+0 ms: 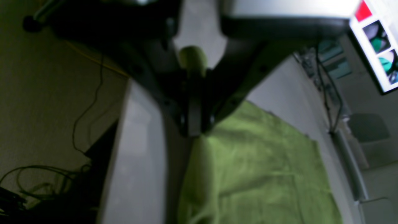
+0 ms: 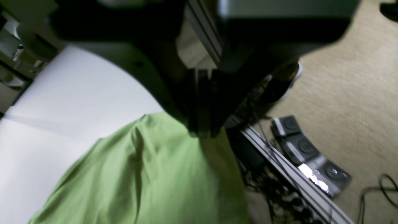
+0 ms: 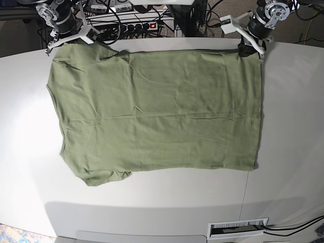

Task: Fold the T-shirt properly
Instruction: 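Pull the shirt toward the robot with both grippers to straighten it, then release the shoulders and move both grippers onto the shirt body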

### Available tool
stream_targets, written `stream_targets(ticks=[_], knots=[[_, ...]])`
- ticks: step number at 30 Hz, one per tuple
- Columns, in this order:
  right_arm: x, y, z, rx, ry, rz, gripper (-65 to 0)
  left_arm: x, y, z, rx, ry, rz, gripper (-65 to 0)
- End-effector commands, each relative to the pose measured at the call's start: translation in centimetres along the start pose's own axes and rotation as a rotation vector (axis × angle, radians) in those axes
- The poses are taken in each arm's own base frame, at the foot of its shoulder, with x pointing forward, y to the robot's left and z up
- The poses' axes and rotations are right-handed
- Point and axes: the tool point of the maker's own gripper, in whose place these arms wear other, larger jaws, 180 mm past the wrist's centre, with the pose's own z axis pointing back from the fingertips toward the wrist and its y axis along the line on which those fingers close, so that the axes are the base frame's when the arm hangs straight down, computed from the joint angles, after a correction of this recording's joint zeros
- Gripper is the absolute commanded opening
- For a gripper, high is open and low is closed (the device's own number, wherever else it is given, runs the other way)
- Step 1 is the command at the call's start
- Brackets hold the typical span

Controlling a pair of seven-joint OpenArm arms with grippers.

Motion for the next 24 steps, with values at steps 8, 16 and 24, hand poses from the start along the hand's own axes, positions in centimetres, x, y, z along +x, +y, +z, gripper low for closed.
stream_targets(ticks=[8,16,24], knots=[[2.4,-2.4,2.5,-0.104,-0.083,-0.001,-65.0,0.2,3.5,1.0,0.167,0.010,-0.037,-65.0],[3.8,-6.0,2.7,-0.247,-0.130,-0.042,-65.0,0.4,7.8,0.4,0.316,-0.004,-0.051,-65.0],[5.7,-9.0,2.6,-0.344,-0.192,-0.122,-65.0,1.8,12.6,-1.1,0.403,-0.083,0.062,-65.0]])
